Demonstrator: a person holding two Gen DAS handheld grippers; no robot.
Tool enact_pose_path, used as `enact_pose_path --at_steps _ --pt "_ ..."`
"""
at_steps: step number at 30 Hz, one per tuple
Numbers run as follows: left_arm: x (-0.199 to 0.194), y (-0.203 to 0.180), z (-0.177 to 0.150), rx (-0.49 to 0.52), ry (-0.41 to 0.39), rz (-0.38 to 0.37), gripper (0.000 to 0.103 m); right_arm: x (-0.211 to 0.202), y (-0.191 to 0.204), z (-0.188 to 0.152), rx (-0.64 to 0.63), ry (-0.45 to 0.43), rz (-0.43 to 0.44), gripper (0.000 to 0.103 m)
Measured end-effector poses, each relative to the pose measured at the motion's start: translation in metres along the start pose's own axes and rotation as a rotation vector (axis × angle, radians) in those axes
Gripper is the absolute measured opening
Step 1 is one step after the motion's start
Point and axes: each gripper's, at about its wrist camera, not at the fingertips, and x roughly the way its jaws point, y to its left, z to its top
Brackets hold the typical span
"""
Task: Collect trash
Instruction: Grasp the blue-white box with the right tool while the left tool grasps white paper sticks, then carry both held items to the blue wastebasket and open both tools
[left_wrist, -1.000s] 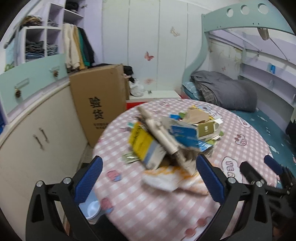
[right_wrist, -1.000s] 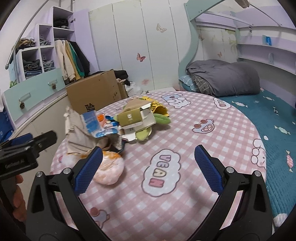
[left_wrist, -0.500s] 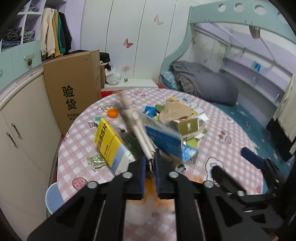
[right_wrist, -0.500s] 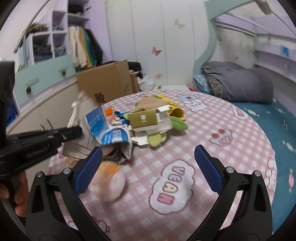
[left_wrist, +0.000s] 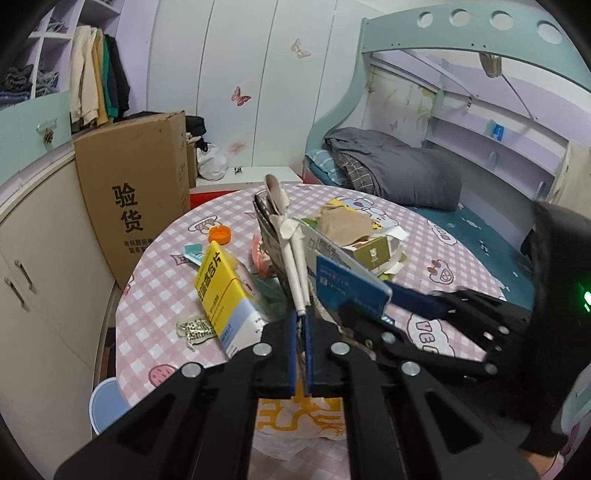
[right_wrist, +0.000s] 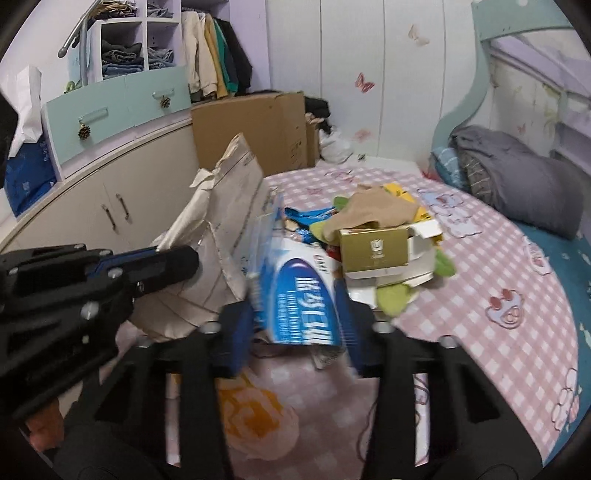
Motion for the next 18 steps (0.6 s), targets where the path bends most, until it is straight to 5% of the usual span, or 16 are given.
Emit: enact_pose_path --at_steps 2,18 --pt "-0.002 -0.002 0.001 0.012 -0.013 -0.002 0.003 0.003 0.000 0.003 0.003 0.014 0.041 0.007" --pt "-0.106 0.017 0.026 -0.035 -0.298 -0.061 0.003 -0.091 0.009 0.040 0.054 -0.239 0.061 0.005"
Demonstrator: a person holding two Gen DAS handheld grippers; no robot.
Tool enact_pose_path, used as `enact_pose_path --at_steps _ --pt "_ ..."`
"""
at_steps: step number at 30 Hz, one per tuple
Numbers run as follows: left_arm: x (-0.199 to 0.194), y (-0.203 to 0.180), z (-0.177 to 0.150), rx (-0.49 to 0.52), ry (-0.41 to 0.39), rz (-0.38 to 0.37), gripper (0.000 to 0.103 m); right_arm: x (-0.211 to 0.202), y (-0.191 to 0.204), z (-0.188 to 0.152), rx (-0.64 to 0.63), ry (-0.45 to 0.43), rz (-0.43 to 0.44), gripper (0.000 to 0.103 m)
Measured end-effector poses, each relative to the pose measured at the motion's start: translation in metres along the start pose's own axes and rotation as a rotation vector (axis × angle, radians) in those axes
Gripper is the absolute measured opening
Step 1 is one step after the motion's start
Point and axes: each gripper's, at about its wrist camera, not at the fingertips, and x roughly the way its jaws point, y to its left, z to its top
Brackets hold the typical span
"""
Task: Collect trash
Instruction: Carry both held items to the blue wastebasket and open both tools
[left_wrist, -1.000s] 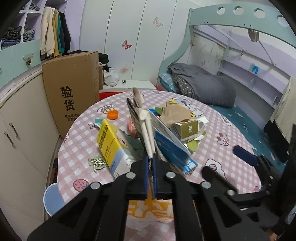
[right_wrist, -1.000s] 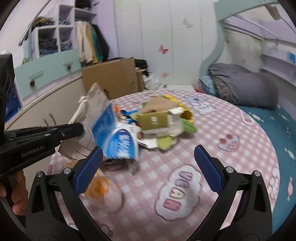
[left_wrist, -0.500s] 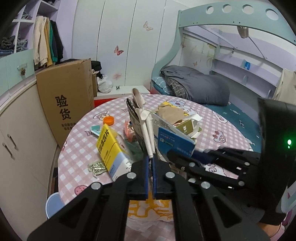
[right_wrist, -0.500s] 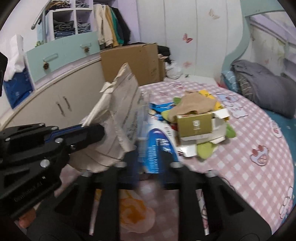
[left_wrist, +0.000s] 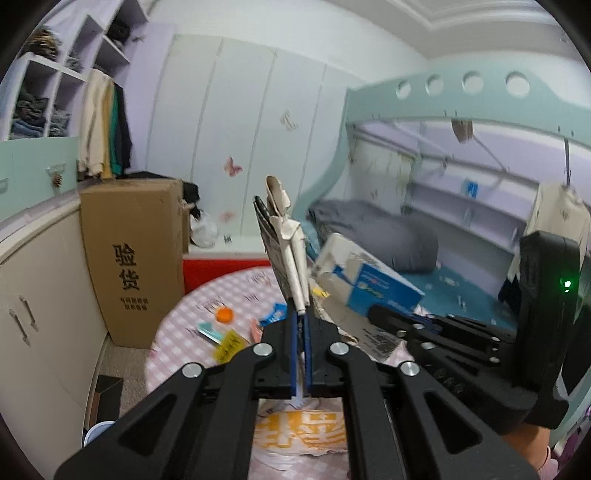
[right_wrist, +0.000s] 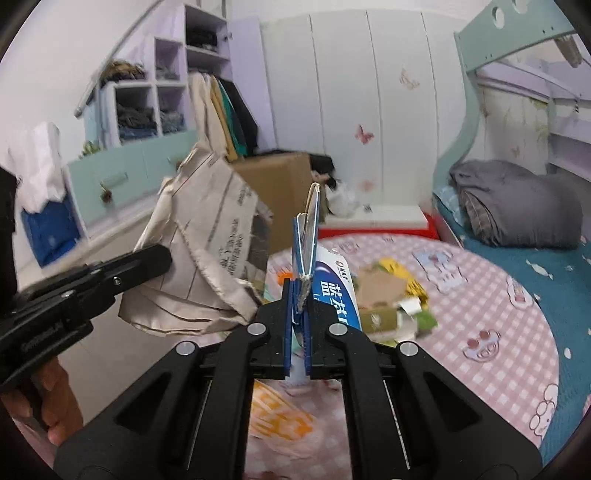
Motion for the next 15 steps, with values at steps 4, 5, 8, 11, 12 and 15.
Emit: enact_pose_path --at_steps 4,5,8,11,12,15 --pt "-0.035 0.036 0.006 -0.058 -0.046 0.056 0.003 -0.002 0.033 0.012 -0.020 -0.007 0.100 0.005" --pt "-0.044 0.048 0.005 -0.074 -0.051 0.087 0.003 0.002 0.043 0.013 -0.024 -0.001 0.131 0.005" --pt "-0.062 0.080 -0.001 -0.107 -0.045 0.171 0.003 0.019 0.078 0.012 -0.042 0.029 0.216 0.005" --pt "-0.076 0.129 -0.018 -0.166 -0.003 0.281 0.003 0.049 0.123 0.004 -0.059 0.086 0.320 0.005" --pt "-0.079 0.144 -0.024 -0.184 0.014 0.311 0.003 0.057 0.136 0.002 -0.066 0.101 0.340 0.005" --pt "-0.079 0.195 -0.048 -0.259 0.090 0.405 0.003 0.099 0.185 -0.017 -0.091 0.196 0.413 0.005"
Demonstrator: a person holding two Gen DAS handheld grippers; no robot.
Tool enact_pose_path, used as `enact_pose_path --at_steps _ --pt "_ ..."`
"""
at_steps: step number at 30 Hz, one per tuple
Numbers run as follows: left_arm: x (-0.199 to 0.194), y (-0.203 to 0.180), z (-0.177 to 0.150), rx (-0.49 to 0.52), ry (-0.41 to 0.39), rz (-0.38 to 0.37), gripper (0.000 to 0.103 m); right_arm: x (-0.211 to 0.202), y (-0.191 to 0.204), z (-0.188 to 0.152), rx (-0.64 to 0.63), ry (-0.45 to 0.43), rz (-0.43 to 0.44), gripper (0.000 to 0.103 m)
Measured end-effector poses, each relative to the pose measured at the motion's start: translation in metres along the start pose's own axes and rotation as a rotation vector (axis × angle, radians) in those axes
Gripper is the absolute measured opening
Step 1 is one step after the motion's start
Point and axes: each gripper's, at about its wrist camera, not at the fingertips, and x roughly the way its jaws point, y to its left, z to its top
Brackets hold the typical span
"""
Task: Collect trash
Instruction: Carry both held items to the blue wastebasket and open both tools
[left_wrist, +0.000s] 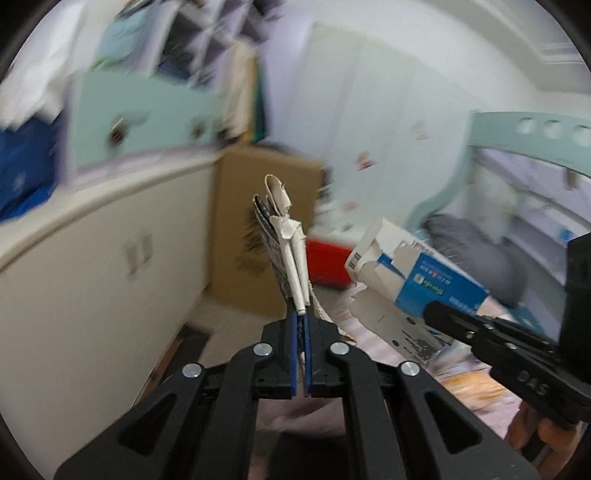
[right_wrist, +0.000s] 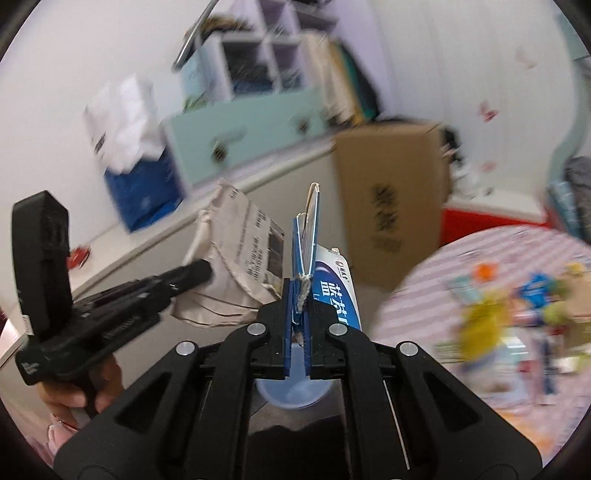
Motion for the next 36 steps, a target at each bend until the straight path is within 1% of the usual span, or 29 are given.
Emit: enact_pose_path --at_steps 1,2,4,5,8,10,13,15,17,18,19,20,22,27,30,36 --pt "0.010 0.019 -0.006 -0.029 0.035 0.028 0.003 0.015 0.007 -0.003 -0.001 0.026 0.013 0.005" --pt "0.016 0.030 -0.008 -0.041 0.054 0.042 0.003 0.041 0.014 -0.008 0.001 0.069 0.032 0.005" --pt "0.043 0.064 -0.023 -0.080 0.137 0.099 0.003 0.089 0.025 -0.020 0.016 0.154 0.062 0.005" --pt "0.056 0.080 -0.030 -0.101 0.172 0.125 0.003 0.104 0.028 -0.025 0.027 0.181 0.072 0.005" --pt "0.091 0.119 -0.050 -0.158 0.265 0.168 0.003 0.166 0.035 -0.043 0.062 0.288 0.088 0.005" --pt "0.110 0.140 -0.061 -0.184 0.300 0.178 0.003 0.194 0.039 -0.050 0.064 0.336 0.076 0.005" --pt "0.137 0.162 -0.067 -0.218 0.336 0.188 0.003 0.225 0.037 -0.057 0.087 0.385 0.074 0.005" --pt "0.152 0.169 -0.066 -0.234 0.349 0.189 0.004 0.239 0.036 -0.060 0.100 0.398 0.066 0.005" --pt "0.168 0.177 -0.063 -0.264 0.352 0.193 0.010 0.250 0.033 -0.064 0.111 0.411 0.058 0.005" --pt "0.171 0.181 -0.067 -0.277 0.351 0.205 0.030 0.255 0.031 -0.065 0.116 0.417 0.052 0.005" --pt "0.175 0.186 -0.067 -0.292 0.350 0.222 0.047 0.260 0.030 -0.067 0.119 0.425 0.047 0.005" --pt "0.178 0.190 -0.066 -0.305 0.338 0.252 0.072 0.268 0.027 -0.071 0.126 0.436 0.045 0.005" --pt "0.180 0.196 -0.071 -0.304 0.322 0.283 0.072 0.273 0.024 -0.076 0.130 0.448 0.040 0.005" --pt "0.181 0.205 -0.081 -0.311 0.340 0.297 0.073 0.285 0.022 -0.086 0.134 0.477 0.042 0.005" --pt "0.180 0.210 -0.085 -0.320 0.348 0.307 0.073 0.285 0.023 -0.086 0.128 0.475 0.040 0.005" --pt "0.170 0.219 -0.088 -0.345 0.336 0.316 0.074 0.287 0.025 -0.088 0.124 0.482 0.034 0.005"
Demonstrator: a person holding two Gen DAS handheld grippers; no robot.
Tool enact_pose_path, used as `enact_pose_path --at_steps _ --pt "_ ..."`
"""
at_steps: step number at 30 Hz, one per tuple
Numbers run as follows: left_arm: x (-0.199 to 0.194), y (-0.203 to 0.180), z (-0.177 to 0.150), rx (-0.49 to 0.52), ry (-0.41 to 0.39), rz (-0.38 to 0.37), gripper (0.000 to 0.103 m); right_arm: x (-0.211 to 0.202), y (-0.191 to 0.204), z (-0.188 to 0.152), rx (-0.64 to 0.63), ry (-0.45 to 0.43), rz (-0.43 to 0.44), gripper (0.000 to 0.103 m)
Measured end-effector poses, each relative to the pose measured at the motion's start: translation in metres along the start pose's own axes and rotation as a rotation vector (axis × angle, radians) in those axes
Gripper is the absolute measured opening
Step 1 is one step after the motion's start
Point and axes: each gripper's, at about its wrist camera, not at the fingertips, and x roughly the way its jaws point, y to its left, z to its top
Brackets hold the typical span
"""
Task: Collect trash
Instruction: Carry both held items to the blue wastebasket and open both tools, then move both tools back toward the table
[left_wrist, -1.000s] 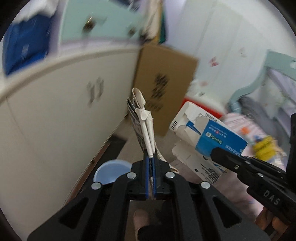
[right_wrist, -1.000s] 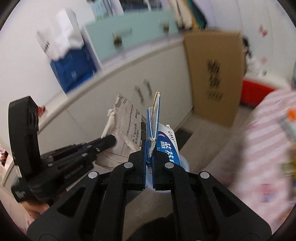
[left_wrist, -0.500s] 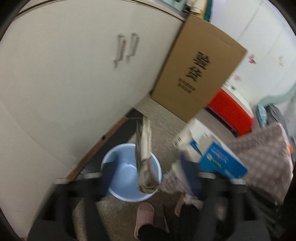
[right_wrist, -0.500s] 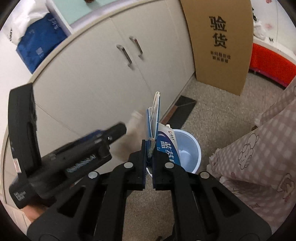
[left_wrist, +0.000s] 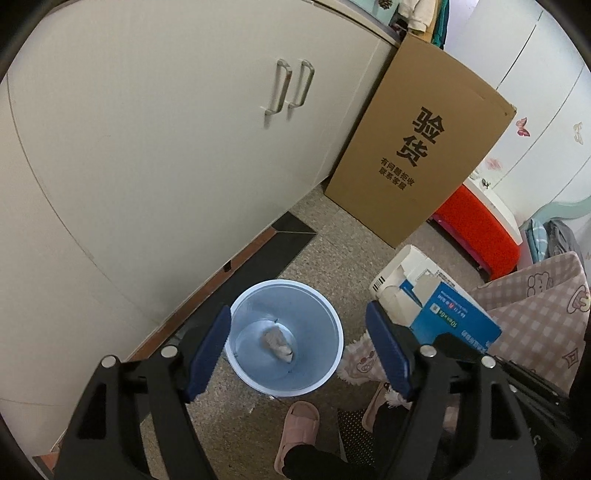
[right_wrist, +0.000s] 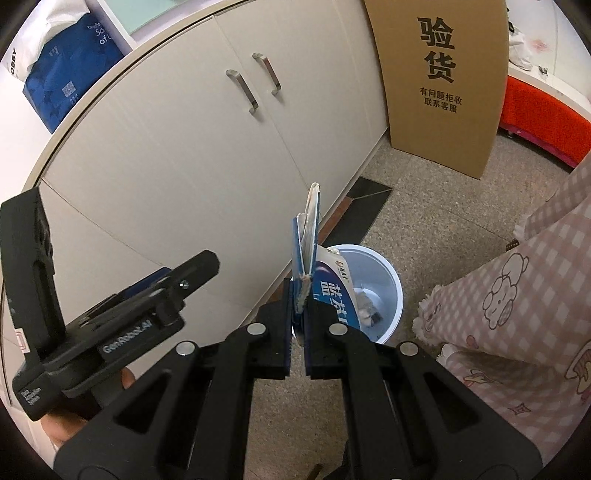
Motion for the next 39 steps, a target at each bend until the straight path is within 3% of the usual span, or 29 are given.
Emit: enact_pose_path --at_steps 8,12,14,16,18,24,30,39 --pt "-0.005 0.009 0.001 -0.026 -0.010 0.006 0.077 0.009 0.006 0.003 -0.012 0.006 0.007 0.005" --pt "-0.012 0.016 0.006 -0.056 -0.042 0.032 0.078 0.010 0.012 0.011 -0.034 -0.032 0.017 0.008" --pt "-0.016 0.019 0.007 -0.072 -0.060 0.049 0.079 0.011 0.015 0.017 -0.047 -0.057 0.019 0.041" --pt "-0.022 0.024 0.009 -0.102 -0.086 0.071 0.080 0.008 0.015 0.018 -0.045 -0.092 -0.023 0.056" --pt "-0.026 0.026 0.012 -0.110 -0.089 0.067 0.081 0.004 0.012 0.018 -0.036 -0.101 0.005 0.056" --pt "-0.042 0.021 0.011 -0.104 -0.105 0.065 0.081 -0.015 0.010 0.011 -0.029 -0.120 -0.025 0.059" --pt "-0.076 -0.001 0.003 -0.062 -0.139 0.027 0.081 -0.067 0.012 0.002 -0.042 -0.202 -0.091 0.062" --pt "-0.156 -0.064 -0.026 0.046 -0.234 -0.082 0.083 -0.189 0.010 -0.032 -0.067 -0.388 -0.132 0.068"
